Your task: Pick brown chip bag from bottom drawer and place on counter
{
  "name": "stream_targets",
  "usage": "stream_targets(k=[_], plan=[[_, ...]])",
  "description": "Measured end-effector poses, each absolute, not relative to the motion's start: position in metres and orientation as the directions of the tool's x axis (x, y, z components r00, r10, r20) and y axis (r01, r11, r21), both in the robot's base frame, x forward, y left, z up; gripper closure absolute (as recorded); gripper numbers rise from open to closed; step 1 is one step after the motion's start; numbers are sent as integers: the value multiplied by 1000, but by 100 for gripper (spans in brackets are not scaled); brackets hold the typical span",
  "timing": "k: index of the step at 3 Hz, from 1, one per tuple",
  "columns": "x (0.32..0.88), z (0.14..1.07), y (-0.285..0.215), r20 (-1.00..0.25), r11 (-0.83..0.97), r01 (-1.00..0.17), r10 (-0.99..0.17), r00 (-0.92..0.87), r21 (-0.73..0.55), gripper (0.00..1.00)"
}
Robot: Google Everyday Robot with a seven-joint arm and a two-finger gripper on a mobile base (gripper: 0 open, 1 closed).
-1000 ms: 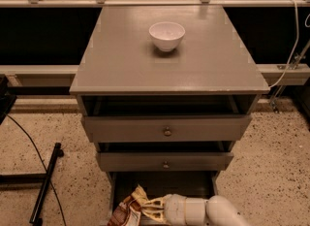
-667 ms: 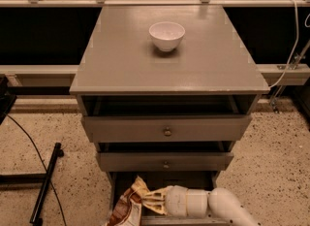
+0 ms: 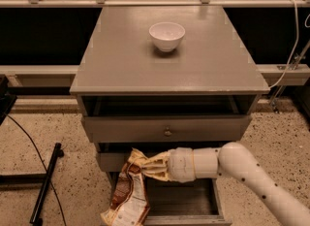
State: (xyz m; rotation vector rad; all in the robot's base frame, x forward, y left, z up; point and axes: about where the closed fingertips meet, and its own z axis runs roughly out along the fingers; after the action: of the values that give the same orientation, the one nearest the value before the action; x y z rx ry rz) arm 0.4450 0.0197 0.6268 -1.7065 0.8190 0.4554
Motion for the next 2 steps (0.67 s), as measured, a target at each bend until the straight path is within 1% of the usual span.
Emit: stream_targets(k=[1, 2], plan=[[450, 714, 18, -579, -178, -616, -222, 785, -767, 100], [455, 786, 17, -500, -204, -526, -168, 849, -825, 100]])
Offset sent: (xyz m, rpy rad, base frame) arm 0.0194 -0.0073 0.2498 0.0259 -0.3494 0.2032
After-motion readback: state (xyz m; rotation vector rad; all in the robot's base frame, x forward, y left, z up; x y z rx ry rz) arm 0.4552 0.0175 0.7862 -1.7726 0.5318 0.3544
